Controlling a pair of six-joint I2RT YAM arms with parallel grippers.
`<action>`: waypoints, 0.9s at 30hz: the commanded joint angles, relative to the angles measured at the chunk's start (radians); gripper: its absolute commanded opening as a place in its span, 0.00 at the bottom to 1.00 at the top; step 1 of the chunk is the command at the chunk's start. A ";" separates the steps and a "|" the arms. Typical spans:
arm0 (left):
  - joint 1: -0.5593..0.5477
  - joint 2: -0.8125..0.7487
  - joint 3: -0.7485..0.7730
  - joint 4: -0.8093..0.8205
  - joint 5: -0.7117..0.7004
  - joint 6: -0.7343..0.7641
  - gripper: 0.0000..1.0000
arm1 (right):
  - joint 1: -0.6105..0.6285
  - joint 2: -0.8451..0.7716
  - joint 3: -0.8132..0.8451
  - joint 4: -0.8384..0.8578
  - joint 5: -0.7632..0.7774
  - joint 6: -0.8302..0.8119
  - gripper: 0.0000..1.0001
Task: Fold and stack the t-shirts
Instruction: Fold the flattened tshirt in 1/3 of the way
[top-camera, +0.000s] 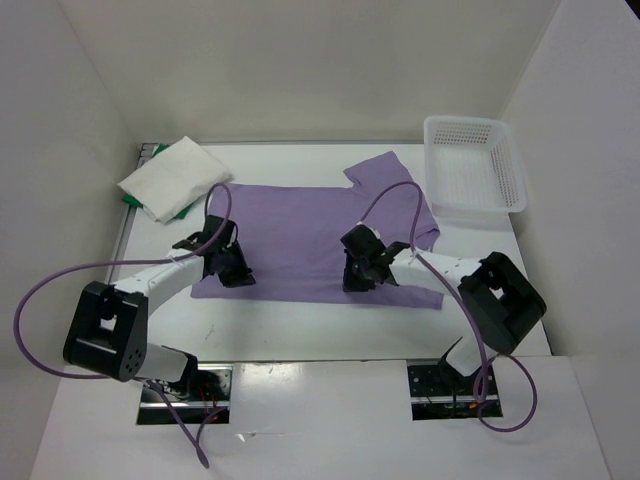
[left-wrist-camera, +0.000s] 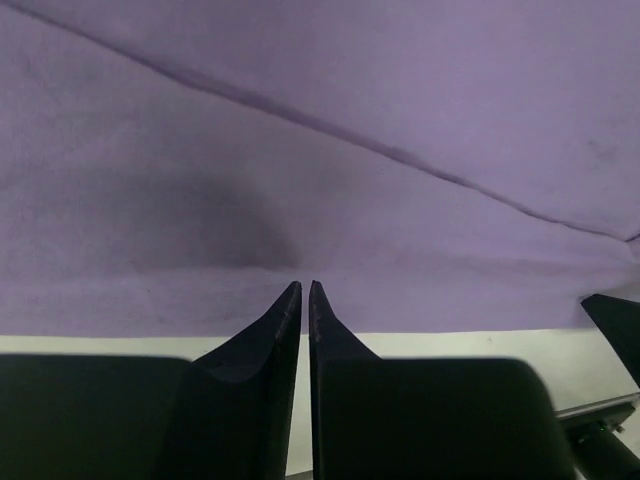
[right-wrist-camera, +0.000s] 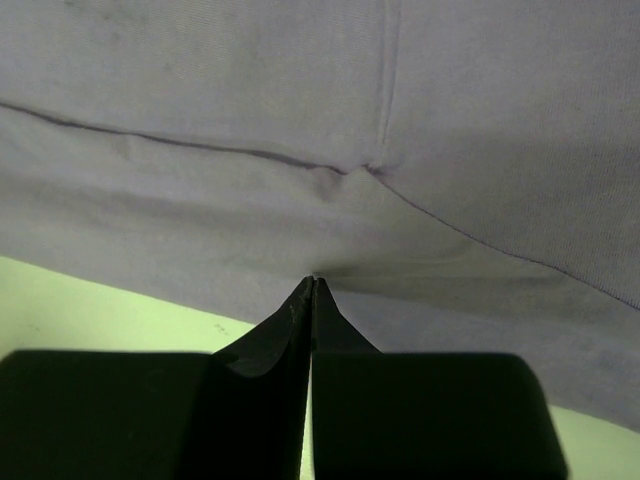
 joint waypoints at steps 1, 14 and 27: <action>0.008 0.011 0.001 0.055 0.046 -0.059 0.11 | -0.006 0.022 0.037 0.031 0.036 0.010 0.02; 0.041 0.077 -0.134 0.089 0.069 -0.035 0.12 | -0.006 0.041 -0.055 0.074 0.027 0.048 0.00; -0.016 -0.178 -0.263 -0.029 0.123 -0.176 0.20 | 0.033 -0.186 -0.239 -0.006 -0.099 0.144 0.00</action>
